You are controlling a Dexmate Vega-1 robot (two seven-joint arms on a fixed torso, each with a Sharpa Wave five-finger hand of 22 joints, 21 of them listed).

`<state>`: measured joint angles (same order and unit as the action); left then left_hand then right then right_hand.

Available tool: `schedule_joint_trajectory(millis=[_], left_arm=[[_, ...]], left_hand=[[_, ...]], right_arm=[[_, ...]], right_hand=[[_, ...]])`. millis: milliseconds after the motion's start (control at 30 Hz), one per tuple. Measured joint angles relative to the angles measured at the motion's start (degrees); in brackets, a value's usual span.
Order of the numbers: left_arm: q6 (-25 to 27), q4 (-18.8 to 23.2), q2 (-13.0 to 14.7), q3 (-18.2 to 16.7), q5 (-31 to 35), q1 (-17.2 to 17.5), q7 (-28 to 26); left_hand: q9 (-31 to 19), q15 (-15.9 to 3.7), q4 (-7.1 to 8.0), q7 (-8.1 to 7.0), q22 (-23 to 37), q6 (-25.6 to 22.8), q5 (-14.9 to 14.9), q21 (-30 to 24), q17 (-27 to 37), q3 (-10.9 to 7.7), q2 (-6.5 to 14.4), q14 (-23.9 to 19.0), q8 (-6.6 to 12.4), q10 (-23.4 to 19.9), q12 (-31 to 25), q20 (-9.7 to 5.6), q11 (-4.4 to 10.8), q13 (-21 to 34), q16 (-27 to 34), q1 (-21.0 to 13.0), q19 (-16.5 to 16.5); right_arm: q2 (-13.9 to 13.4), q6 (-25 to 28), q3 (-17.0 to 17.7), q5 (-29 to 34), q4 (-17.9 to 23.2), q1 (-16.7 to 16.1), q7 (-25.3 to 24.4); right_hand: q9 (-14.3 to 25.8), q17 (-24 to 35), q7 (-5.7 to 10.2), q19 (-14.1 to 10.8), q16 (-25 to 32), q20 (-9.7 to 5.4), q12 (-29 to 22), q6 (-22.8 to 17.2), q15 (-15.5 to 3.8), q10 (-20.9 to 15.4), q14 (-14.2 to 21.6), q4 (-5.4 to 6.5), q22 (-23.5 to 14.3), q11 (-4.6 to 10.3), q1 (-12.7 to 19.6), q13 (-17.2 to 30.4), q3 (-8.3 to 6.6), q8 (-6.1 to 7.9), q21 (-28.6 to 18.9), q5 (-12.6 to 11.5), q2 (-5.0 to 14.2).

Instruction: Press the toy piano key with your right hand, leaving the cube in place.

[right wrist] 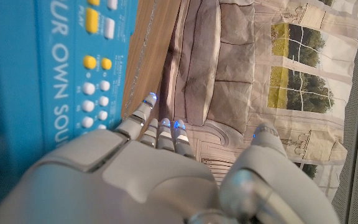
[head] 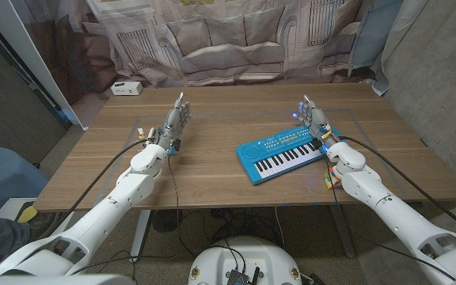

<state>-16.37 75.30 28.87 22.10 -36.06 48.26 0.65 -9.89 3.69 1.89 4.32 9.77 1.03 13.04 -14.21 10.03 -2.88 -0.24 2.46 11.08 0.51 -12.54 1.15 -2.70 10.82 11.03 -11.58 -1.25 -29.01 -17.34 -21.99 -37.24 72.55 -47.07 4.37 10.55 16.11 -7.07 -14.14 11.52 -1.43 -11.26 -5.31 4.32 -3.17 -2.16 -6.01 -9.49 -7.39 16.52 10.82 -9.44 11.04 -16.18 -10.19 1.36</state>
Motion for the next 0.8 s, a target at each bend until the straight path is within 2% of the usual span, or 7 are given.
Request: schedule_joint_trajectory(millis=[233, 433, 500, 733, 800], left_arm=[[0.6, 1.4, 0.3, 0.4, 0.8, 0.4, -0.9], [1.0, 2.7, 1.3, 0.5, 1.7, 0.7, -1.3], [1.0, 3.1, 1.7, 0.5, 1.7, 0.8, -1.3], [1.6, 4.2, 2.8, 0.6, 3.1, 0.8, -1.5], [1.7, 4.4, 3.0, 0.6, 3.3, 0.9, -1.5]], left_hand=[[-0.1, 0.6, -0.16, 0.68, 0.0, -0.7, 0.0, 0.0, 0.0, -0.18, 0.1, -0.7, 0.0, -0.8, -0.3, 0.01, -0.69, 0.0, 0.2, -0.1, 0.4], [-0.1, 0.58, -0.39, 1.42, 0.0, -2.7, 0.0, 0.0, 0.0, -0.4, 0.4, -2.9, 0.45, -3.1, -0.9, 0.69, -1.16, 0.0, 0.4, -0.4, 2.0], [-0.1, 0.83, -0.39, 1.52, 0.0, -3.6, 0.0, 0.0, 0.0, -0.4, 0.7, -3.5, 0.45, -3.8, -0.9, 0.34, -1.2, 0.0, 0.4, -0.7, 2.4], [-0.1, 0.58, -0.39, 1.8, 0.0, -6.0, 0.0, 0.0, 0.0, -0.4, 1.0, -6.1, 0.85, -6.0, -1.3, 0.8, -1.34, 0.0, 0.9, -1.0, 4.4], [-0.1, 0.99, -0.61, 1.88, 0.0, -6.9, 0.0, 0.0, 0.0, -0.18, 1.0, -6.6, 1.14, -6.7, -1.7, 0.97, -1.25, 0.0, 0.9, -1.0, 4.9]], right_arm=[[0.2, -1.6, -0.3, 0.3, -1.1, 0.3, 1.5], [0.3, -3.1, -0.4, 0.5, -1.2, -0.2, 2.1], [0.3, -3.6, -0.4, 0.6, -1.2, -0.2, 2.2], [-0.5, -4.7, 0.0, 0.9, 0.7, -1.6, 2.3], [-0.7, -5.0, 0.1, 1.0, 1.0, -1.8, 2.4]], right_hand=[[0.0, 0.0, 0.0, 0.0, 0.0, 0.0, 0.0, 0.0, -0.01, 0.0, 0.0, 0.0, 0.0, 0.0, 0.2, -0.2, 0.0, 0.0, 0.0, 0.0, 0.1], [0.0, 0.0, 0.0, 0.0, 0.0, 0.0, 0.0, 0.0, -0.01, 0.0, 0.0, 0.0, 0.0, 0.01, 0.2, -0.2, 0.0, 0.0, 0.0, 0.0, 0.1], [0.0, 0.0, 0.0, 0.0, 0.0, 0.0, 0.0, 0.0, -0.01, 0.0, 0.0, 0.0, 0.0, 0.01, 0.2, -0.2, 0.0, 0.0, 0.0, 0.0, 0.1], [0.0, -0.2, 0.02, 0.0, 0.0, 0.0, 0.0, 0.0, -0.01, 0.0, 0.0, 0.0, 0.0, 0.03, 0.2, -0.2, 0.0, 0.06, 0.3, 0.0, 0.1], [0.0, -0.2, 0.45, 0.0, 0.0, 0.0, 0.0, -0.4, -0.14, -0.2, 0.1, 0.0, 0.0, 0.21, 0.2, -0.2, 0.0, 0.23, 0.5, 0.0, 0.1]])
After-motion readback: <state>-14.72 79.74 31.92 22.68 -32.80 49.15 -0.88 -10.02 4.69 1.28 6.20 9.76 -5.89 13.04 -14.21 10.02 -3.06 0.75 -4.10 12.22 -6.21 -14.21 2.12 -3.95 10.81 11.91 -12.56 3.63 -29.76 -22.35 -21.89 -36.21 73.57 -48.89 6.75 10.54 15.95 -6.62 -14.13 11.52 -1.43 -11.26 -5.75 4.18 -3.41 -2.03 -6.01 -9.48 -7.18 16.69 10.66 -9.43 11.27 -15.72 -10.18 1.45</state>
